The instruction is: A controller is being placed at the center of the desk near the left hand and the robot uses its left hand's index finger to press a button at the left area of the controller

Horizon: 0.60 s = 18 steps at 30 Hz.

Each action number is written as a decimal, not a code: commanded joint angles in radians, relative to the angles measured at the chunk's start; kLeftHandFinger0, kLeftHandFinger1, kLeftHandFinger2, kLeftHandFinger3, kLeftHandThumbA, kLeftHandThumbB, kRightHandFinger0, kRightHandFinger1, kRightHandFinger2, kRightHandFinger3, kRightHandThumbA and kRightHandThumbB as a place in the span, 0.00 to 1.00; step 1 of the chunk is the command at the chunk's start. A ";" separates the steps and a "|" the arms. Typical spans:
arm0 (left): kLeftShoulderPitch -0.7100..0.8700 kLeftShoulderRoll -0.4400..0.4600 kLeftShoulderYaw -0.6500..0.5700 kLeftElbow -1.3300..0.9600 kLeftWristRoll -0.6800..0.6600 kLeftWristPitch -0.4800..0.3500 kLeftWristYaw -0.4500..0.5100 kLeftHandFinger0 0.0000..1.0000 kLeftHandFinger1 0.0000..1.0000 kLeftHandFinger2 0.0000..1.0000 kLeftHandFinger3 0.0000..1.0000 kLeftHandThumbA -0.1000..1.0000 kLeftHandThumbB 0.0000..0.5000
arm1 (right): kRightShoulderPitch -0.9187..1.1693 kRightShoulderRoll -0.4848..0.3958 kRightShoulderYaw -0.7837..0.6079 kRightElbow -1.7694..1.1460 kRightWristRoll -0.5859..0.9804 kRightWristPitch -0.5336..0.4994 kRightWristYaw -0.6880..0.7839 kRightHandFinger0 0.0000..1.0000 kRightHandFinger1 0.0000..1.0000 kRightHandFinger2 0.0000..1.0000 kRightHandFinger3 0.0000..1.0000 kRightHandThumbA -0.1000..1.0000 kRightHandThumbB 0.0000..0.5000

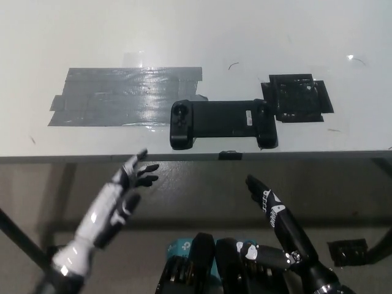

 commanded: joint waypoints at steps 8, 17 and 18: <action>-0.641 0.307 -0.065 0.186 -0.451 0.608 -0.604 0.14 0.00 0.00 1.00 1.00 0.74 | 0.014 0.002 0.005 -0.049 0.003 -0.054 0.018 1.00 1.00 1.00 1.00 0.86 0.46; -0.902 0.262 -0.240 0.596 -0.319 0.608 -0.802 0.14 0.00 0.00 1.00 1.00 0.81 | 0.009 -0.007 0.014 -0.053 -0.013 -0.050 0.023 1.00 1.00 1.00 1.00 0.87 0.45; -0.924 0.250 -0.265 0.642 -0.304 0.608 -0.802 0.16 0.00 0.00 1.00 1.00 0.83 | 0.012 -0.007 0.015 -0.057 -0.010 -0.046 0.025 1.00 1.00 1.00 1.00 0.87 0.45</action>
